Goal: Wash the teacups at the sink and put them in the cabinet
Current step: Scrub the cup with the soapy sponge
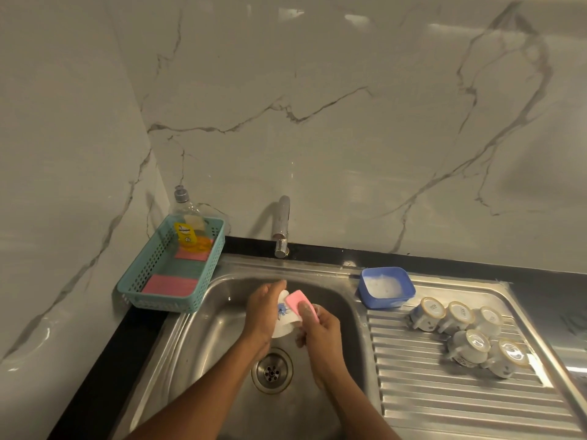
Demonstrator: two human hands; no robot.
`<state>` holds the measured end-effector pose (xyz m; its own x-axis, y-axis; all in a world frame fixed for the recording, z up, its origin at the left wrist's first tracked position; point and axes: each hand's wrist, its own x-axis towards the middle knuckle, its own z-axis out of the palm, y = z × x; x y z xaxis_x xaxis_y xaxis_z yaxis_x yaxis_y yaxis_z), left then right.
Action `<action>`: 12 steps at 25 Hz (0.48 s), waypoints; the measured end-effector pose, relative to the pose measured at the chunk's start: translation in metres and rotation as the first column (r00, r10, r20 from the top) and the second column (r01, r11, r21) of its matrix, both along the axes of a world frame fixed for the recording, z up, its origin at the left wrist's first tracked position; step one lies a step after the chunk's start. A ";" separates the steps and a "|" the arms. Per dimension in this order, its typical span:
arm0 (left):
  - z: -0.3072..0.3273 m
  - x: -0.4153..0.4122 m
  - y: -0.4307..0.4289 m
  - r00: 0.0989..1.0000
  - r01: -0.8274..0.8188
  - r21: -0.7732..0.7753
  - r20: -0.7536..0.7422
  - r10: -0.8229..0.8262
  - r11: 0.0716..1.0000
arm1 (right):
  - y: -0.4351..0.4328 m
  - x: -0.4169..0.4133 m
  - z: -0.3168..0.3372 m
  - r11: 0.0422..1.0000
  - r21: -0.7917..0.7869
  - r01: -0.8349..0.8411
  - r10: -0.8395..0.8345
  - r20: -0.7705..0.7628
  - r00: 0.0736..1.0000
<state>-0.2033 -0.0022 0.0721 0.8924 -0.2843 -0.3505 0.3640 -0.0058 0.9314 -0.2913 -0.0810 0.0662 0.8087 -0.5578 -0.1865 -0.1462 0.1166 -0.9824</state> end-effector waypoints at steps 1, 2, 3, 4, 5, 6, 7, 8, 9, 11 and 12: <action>0.001 -0.004 0.002 0.996 0.081 -0.011 -0.022 -0.081 0.997 | -0.007 0.005 0.001 0.995 -0.079 0.055 -0.058 -0.044 0.997; 0.002 -0.009 0.004 0.984 0.171 -0.032 -0.047 -0.173 0.985 | -0.015 0.010 0.002 0.983 -0.155 0.093 -0.108 -0.089 0.990; 0.002 -0.012 0.007 0.964 0.253 -0.055 -0.074 -0.256 0.966 | -0.025 0.015 0.004 0.971 -0.226 0.081 -0.115 -0.143 0.983; 0.002 -0.013 0.010 0.943 0.311 -0.082 -0.096 -0.318 0.947 | -0.033 0.019 0.006 0.955 -0.296 0.017 -0.080 -0.201 0.976; 0.001 -0.013 0.011 0.930 0.339 -0.107 -0.112 -0.350 0.935 | -0.038 0.022 0.008 0.930 -0.362 -0.059 -0.033 -0.243 0.969; -0.001 -0.012 0.011 0.928 0.339 -0.126 -0.120 -0.354 0.932 | -0.041 0.025 0.007 0.900 -0.422 -0.107 -0.002 -0.250 0.968; -0.004 -0.012 0.010 0.937 0.312 -0.136 -0.120 -0.328 0.940 | -0.043 0.026 0.006 0.872 -0.475 -0.120 0.008 -0.232 0.973; -0.005 -0.014 0.007 0.954 0.262 -0.136 -0.114 -0.278 0.955 | -0.043 0.025 0.007 0.841 -0.529 -0.113 0.003 -0.205 0.979; -0.007 -0.014 0.006 0.971 0.205 -0.122 -0.100 -0.217 0.971 | -0.040 0.023 0.008 0.813 -0.572 -0.109 0.009 -0.174 0.985; -0.007 -0.017 0.005 0.991 0.114 -0.115 -0.063 -0.122 0.987 | -0.031 0.019 0.007 0.735 -0.664 -0.135 0.076 -0.117 0.990; -0.008 -0.018 0.005 0.995 0.083 -0.133 -0.051 -0.090 0.988 | -0.025 0.015 0.007 0.684 -0.710 -0.168 0.114 -0.124 0.986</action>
